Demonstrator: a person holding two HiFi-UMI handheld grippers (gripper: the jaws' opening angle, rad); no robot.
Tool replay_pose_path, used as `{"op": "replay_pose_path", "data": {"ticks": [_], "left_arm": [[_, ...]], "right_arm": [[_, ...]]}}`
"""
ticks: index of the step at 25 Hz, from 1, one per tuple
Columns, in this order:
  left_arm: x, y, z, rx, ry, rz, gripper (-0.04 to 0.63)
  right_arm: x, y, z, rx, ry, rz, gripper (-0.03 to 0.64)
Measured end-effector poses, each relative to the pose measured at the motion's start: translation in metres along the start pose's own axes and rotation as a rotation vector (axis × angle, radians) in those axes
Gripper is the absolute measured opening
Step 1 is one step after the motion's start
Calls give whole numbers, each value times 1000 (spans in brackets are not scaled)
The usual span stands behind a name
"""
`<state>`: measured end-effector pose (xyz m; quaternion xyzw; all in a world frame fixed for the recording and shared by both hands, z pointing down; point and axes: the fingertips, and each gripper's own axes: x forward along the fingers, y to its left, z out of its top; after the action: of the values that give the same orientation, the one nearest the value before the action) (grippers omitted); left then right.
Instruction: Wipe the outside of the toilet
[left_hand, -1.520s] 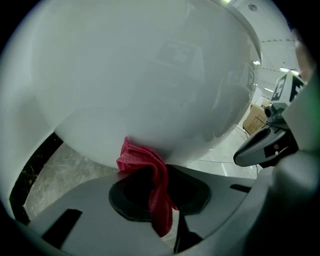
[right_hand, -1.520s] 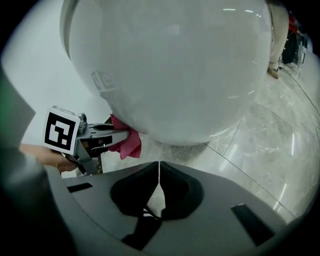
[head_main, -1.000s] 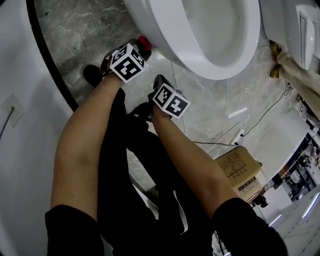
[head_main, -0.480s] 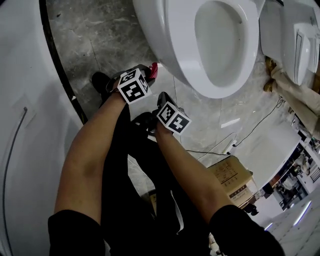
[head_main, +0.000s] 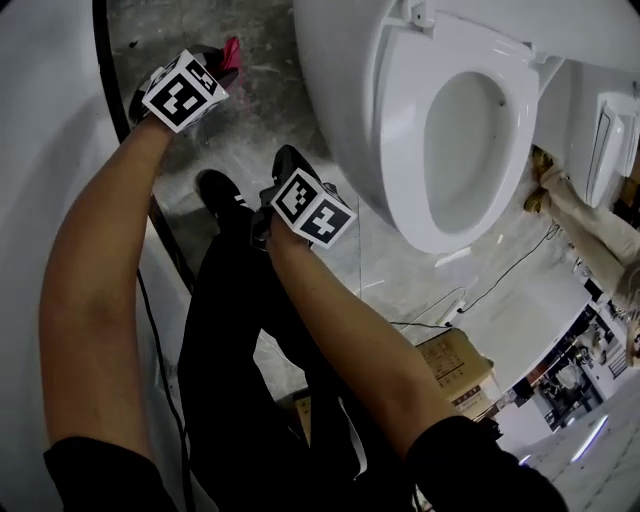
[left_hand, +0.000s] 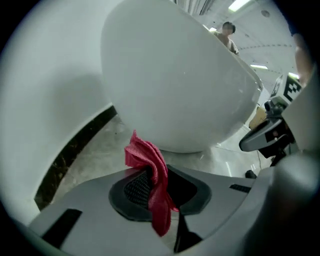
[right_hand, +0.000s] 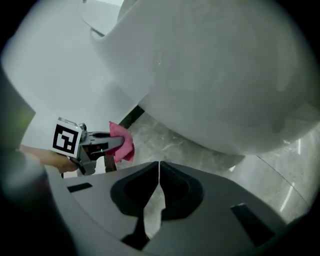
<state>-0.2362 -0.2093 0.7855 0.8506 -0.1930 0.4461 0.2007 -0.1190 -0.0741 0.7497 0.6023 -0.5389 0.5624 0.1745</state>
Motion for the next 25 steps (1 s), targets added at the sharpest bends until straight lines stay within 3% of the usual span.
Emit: {"op": "replay_pose_path", "data": {"ticks": [4,8,19,25], "left_arm": [[12,79,53,111,-21,50,86],[38,108,98,187,-55,44,86],[80,83,117,284,-107,-13,84],[98,53,92,311,-37,-16,84]], "right_arm": [[44,49,38,1,-47,66,35],[72,64,63,11,-75,82,35],[103,26,37,73,-36,13,35],[94,-6,19,60,-22,-14,35]]}}
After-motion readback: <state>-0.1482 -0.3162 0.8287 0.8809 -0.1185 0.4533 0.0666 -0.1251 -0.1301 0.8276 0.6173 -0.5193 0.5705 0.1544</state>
